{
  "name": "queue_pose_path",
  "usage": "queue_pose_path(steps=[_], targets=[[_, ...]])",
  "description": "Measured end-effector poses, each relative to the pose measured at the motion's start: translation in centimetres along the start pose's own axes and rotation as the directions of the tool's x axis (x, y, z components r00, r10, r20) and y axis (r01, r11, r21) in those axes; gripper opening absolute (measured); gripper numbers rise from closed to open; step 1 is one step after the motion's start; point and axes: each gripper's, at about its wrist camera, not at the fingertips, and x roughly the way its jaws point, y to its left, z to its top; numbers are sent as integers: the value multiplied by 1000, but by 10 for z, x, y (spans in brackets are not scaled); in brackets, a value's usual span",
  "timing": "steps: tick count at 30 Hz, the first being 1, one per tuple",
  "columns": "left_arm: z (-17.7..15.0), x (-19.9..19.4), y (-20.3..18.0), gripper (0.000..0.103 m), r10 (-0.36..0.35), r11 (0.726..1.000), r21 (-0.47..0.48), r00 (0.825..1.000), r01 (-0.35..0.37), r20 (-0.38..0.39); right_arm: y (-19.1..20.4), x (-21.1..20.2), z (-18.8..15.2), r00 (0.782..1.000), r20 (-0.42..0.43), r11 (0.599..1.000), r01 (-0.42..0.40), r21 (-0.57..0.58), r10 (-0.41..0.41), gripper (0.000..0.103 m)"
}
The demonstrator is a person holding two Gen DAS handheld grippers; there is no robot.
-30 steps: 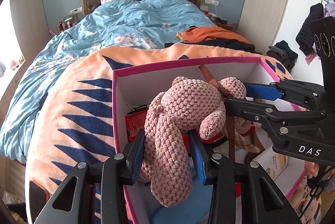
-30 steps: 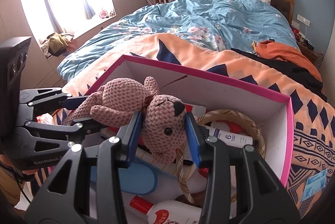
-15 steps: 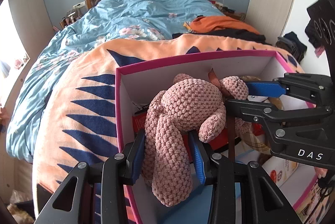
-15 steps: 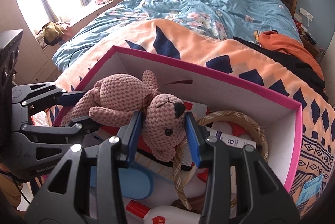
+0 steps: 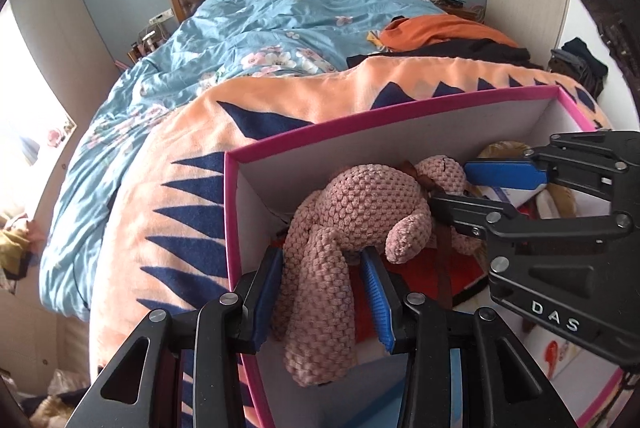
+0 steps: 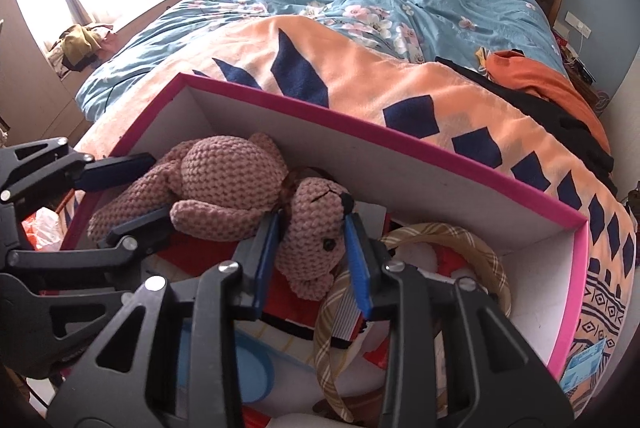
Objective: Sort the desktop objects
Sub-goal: 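Lower the pink toys into the magenta box and open both tools, then withdraw both tools from the box and move them to the green plush toy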
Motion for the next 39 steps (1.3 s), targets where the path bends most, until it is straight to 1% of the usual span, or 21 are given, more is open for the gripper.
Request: queue_pose_path(steps=[3, 6, 8, 10, 12, 13, 16, 19, 22, 24, 26, 28, 29, 31, 33, 35, 36, 37, 39], targets=[[3, -3, 1, 42, 8, 1000, 0, 1000, -8, 17, 2, 0, 2, 1000, 7, 1000, 28, -8, -28, 35], [3, -18, 8, 42, 34, 999, -15, 996, -33, 82, 4, 1, 2, 999, 11, 999, 44, -16, -44, 33], [1, -29, 17, 43, -9, 999, -31, 994, 12, 112, 6, 0, 2, 999, 14, 998, 51, -23, -51, 33], [-1, -35, 18, 43, -8, 1000, -16, 992, 10, 123, 6, -2, 2, 998, 25, 998, 53, -23, -52, 32], [-6, -35, 14, 43, -28, 1000, 10, 993, 27, 112, 5, -4, 2, 999, 32, 999, 44, -15, -43, 32], [-9, -32, 12, 43, -40, 999, 20, 995, 38, 94, 3, -6, 1, 998, 40, 999, 42, -8, -42, 32], [-13, -19, 0, 41, -20, 998, 60, 998, 17, 60, 1, -14, 0, 998, 60, 1000, 17, 9, -18, 33], [-13, -6, -7, 35, -4, 997, 73, 1000, 3, 13, 2, -27, -4, 997, 82, 1000, -13, 11, 12, 33], [-10, -6, -2, 35, 13, 998, 58, 1000, -14, 12, 3, -42, -11, 994, 108, 999, -32, 3, 32, 33], [-11, -11, 1, 35, -5, 999, 32, 1000, 4, 19, 3, -58, -20, 989, 140, 999, -52, 5, 51, 32], [-15, -27, 2, 35, -10, 1000, 21, 997, 8, 76, 2, -75, -28, 981, 176, 997, -82, 6, 80, 33], [-21, -43, 3, 35, -36, 999, 9, 992, 36, 122, 1, -96, -39, 970, 217, 994, -112, -5, 111, 34], [-26, -55, 2, 35, -56, 998, 15, 986, 55, 154, 1, -106, -44, 965, 234, 993, -121, -11, 120, 36], [-37, -80, -2, 36, -92, 996, 31, 973, 88, 213, 0, -127, -57, 951, 275, 989, -145, -18, 144, 38], [-50, -104, -7, 40, -146, 989, 56, 957, 136, 251, 0, -146, -69, 939, 301, 986, -164, -27, 164, 41], [-68, -126, -16, 43, -198, 980, 83, 941, 182, 273, 0, -164, -84, 929, 323, 983, -178, -41, 182, 45], [-75, -131, -19, 43, -211, 977, 94, 938, 192, 277, 0, -171, -93, 925, 331, 982, -180, -47, 186, 47], [-83, -138, -23, 43, -238, 970, 109, 930, 215, 281, 0, -179, -106, 923, 333, 981, -184, -54, 191, 47], [-99, -148, -33, 44, -301, 952, 135, 916, 274, 266, 2, -188, -126, 922, 332, 980, -191, -64, 201, 48]])
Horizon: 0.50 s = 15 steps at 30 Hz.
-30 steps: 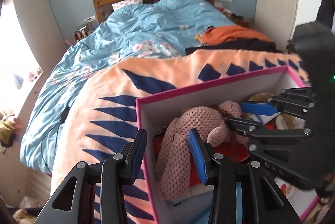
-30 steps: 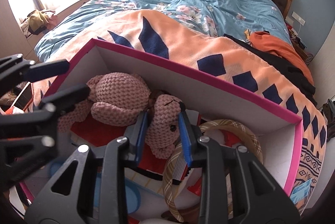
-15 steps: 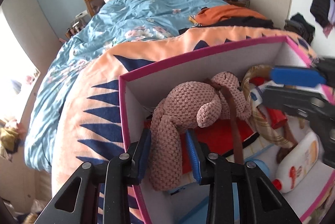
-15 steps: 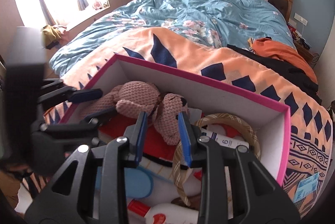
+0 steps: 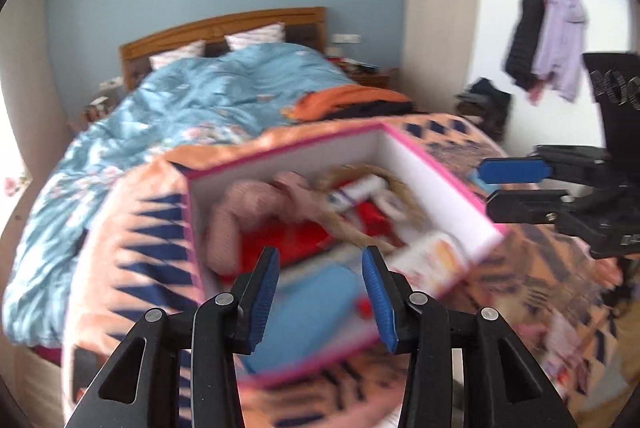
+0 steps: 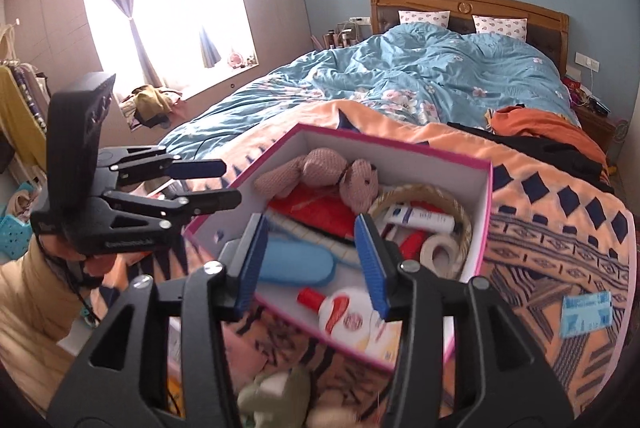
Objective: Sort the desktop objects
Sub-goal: 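Withdraw both tools from the box and move them to the green plush toy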
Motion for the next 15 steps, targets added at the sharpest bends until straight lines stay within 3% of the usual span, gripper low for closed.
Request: queue_pose_path(steps=[2, 6, 15], targets=[[-14, -3, -15, 44, -91, 996, 5, 995, 91, -33, 5, -17, -26, 1000, -10, 1000, -8, 4, 8, 48], [-36, -1, -43, 44, -187, 981, 37, 977, 192, -98, 15, -34, -72, 998, -67, 1000, 14, -3, -14, 49], [-60, 31, -79, 46, -200, 970, 97, 959, 222, -200, 8, -31, -169, 979, -204, 983, 58, 176, -21, 59]])
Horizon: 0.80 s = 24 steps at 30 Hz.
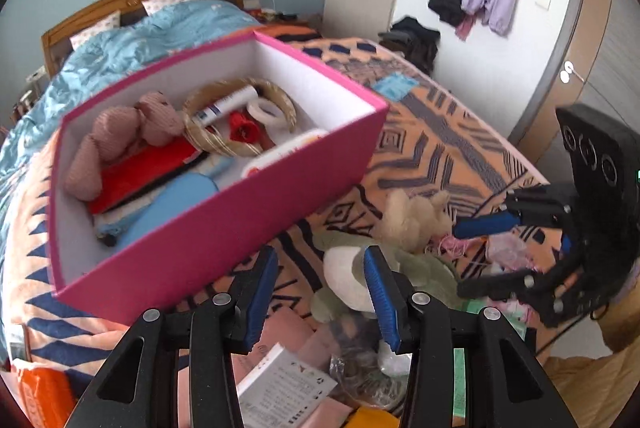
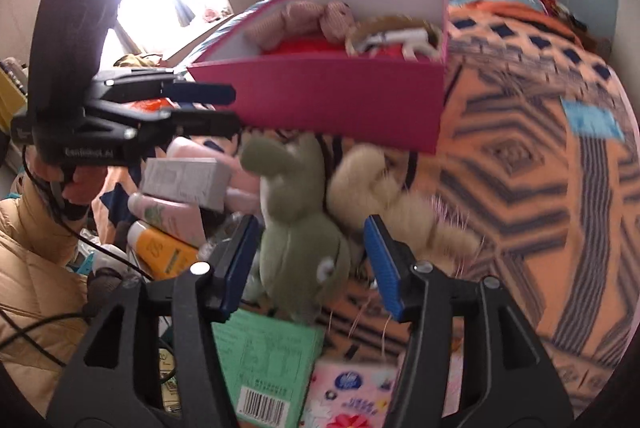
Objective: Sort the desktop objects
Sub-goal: 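Withdraw both tools from the box and move them to the green plush toy, then grasp the green plush toy with the right tool while the left tool also grips it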
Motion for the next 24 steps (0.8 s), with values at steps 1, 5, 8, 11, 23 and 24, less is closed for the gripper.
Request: queue_pose_path(steps=[1, 5, 8, 11, 23, 24], targets=[[1, 2, 2, 46, 2, 1000, -2, 1000, -2, 1, -2, 1, -7, 1000, -5, 1000, 1, 21, -1, 61], [5, 5, 6, 51, -5, 1000, -8, 1000, 5, 1, -5, 4, -28, 1000, -1, 995, 9, 97, -9, 66], [5, 7, 7, 51, -5, 1000, -9, 1000, 5, -3, 0, 4, -34, 1000, 20, 992, -25, 125, 23, 66], [5, 7, 7, 51, -8, 1000, -10, 1000, 8, 0, 7, 6, -34, 1000, 23, 994, 14, 109, -17, 66], [1, 22, -7, 52, -80, 996, 39, 996, 82, -50, 8, 21, -32, 999, 27, 993, 31, 114, -34, 52], [0, 26, -6, 51, -79, 996, 33, 995, 81, -58, 10, 20, -31, 999, 29, 995, 41, 91, -43, 51]])
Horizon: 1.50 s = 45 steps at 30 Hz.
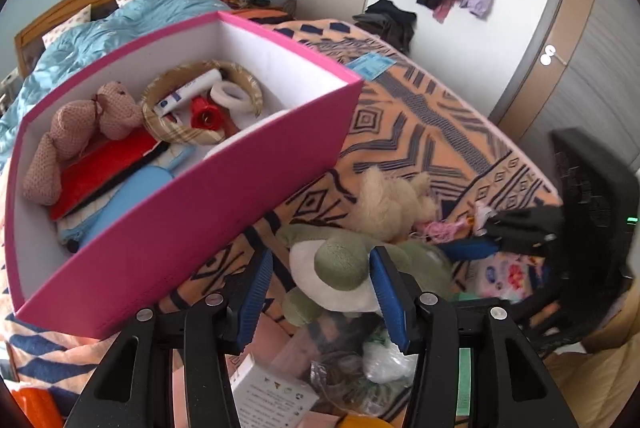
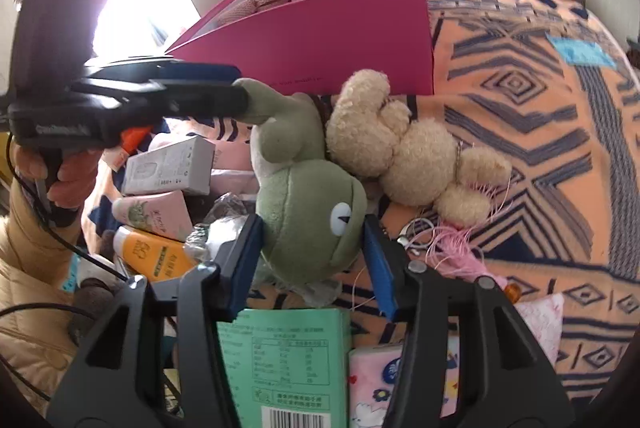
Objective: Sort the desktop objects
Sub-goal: 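Grasp the green plush toy with the right tool while the left tool also grips it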
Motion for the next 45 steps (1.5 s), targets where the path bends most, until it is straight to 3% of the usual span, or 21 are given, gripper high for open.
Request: queue_pose_path(steps=[7, 9, 16, 21, 24, 26, 31, 34, 36, 37, 39, 41, 45], targets=[[-2, -3, 5, 43, -63, 997, -34, 998, 64, 14, 17, -9, 9, 996, 22, 980, 92, -178, -90, 49], [-5, -4, 3, 37, -69, 997, -29, 998, 69, 10, 22, -12, 13, 992, 30, 961, 126, -247, -123, 49], [-11, -4, -12, 37, -141, 990, -13, 990, 141, 7, 18, -14, 23, 981, 8, 885, 178, -431, -194, 49], [-10, -2, -20, 40, -150, 988, 22, 989, 151, -10, 3, -19, 24, 963, 18, 857, 247, -451, -268, 48], [-6, -8, -12, 43, -161, 987, -8, 987, 161, 5, 3, -21, 22, 958, 40, 852, 273, -447, -286, 46], [-3, -10, -5, 53, -180, 983, -42, 984, 180, 11, 5, -19, 17, 955, 48, 848, 283, -448, -293, 46], [4, 1, -2, 53, -172, 983, -64, 985, 170, -14, 15, -10, 4, 944, 56, 812, 308, -496, -324, 46], [1, 18, 0, 42, -179, 981, -93, 982, 173, -64, 10, -10, 3, 946, 52, 835, 309, -456, -321, 46], [-3, 23, -1, 38, -210, 973, -114, 975, 200, -79, 3, -14, 4, 958, 44, 877, 278, -391, -284, 46], [-5, 21, -2, 38, -210, 973, -112, 975, 200, -78, -3, -18, 5, 965, 38, 904, 256, -342, -259, 47], [-8, 19, -4, 35, -206, 974, -110, 976, 197, -74, -12, -27, 5, 974, 41, 944, 226, -240, -223, 60], [-10, 19, -5, 34, -214, 972, -114, 974, 204, -78, -29, -36, 6, 991, 50, 988, 127, -84, -123, 62], [-14, 21, -7, 34, -214, 973, -111, 973, 204, -85, -45, -34, 4, 998, 49, 994, 26, 103, -32, 62]])
